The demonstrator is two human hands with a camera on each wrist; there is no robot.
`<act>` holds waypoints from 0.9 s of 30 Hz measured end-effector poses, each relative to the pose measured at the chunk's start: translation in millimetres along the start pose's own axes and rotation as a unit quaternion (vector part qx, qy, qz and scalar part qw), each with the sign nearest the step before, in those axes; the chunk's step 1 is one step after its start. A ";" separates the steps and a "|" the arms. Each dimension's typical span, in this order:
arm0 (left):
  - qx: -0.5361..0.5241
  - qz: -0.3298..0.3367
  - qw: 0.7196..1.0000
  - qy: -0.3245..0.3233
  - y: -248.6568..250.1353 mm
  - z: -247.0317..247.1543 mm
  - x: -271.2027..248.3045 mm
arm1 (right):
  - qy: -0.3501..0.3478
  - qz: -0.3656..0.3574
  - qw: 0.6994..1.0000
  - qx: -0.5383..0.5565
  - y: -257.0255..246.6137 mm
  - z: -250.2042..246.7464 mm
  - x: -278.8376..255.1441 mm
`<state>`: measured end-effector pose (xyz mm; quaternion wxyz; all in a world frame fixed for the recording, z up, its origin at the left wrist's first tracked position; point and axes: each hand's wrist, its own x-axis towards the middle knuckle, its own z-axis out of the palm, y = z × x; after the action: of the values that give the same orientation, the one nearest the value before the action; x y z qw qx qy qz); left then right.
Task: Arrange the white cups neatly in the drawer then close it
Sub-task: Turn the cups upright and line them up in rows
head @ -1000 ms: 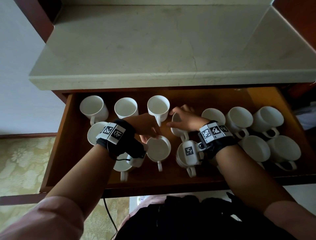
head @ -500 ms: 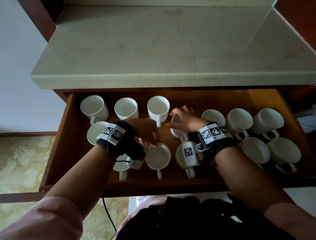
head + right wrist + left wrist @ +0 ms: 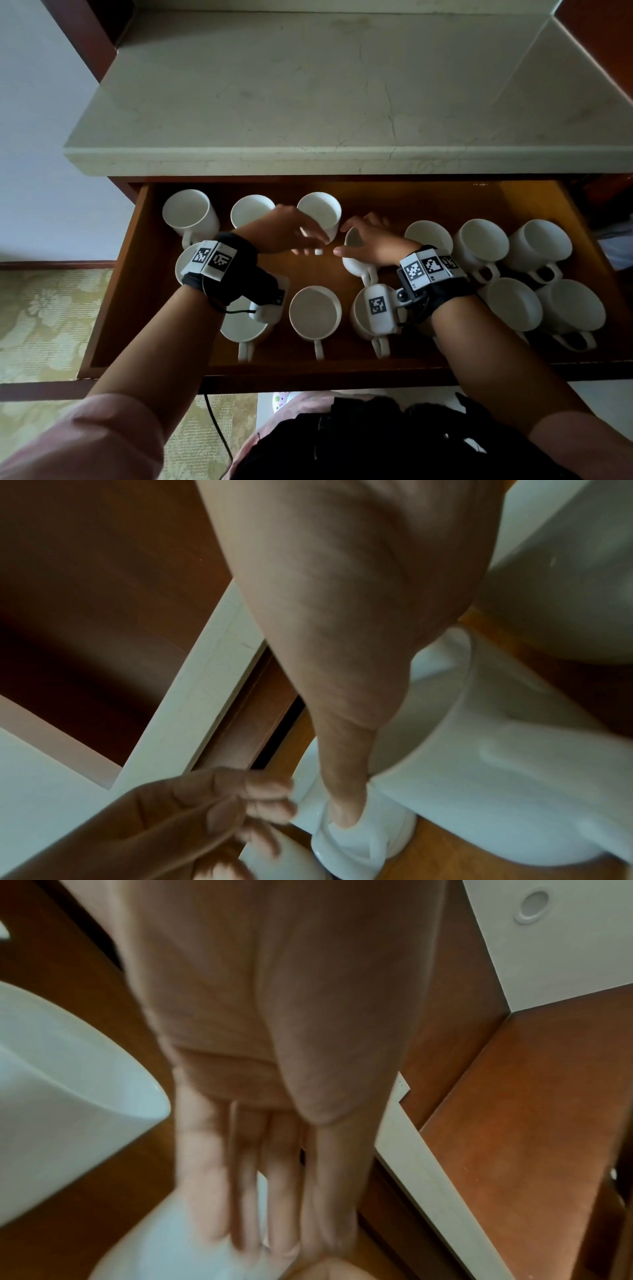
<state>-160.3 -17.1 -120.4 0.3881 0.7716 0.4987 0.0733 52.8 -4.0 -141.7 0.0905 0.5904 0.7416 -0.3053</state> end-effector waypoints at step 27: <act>0.115 0.025 0.990 0.082 -8.1 3.3 15.4 | 0.006 0.004 1.000 0.001 0.4 0.0 -1.5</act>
<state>-156.8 -4.5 -132.3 0.2529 0.8144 0.5148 0.0880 53.6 -5.2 -141.1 0.0867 0.5954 0.7393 -0.3023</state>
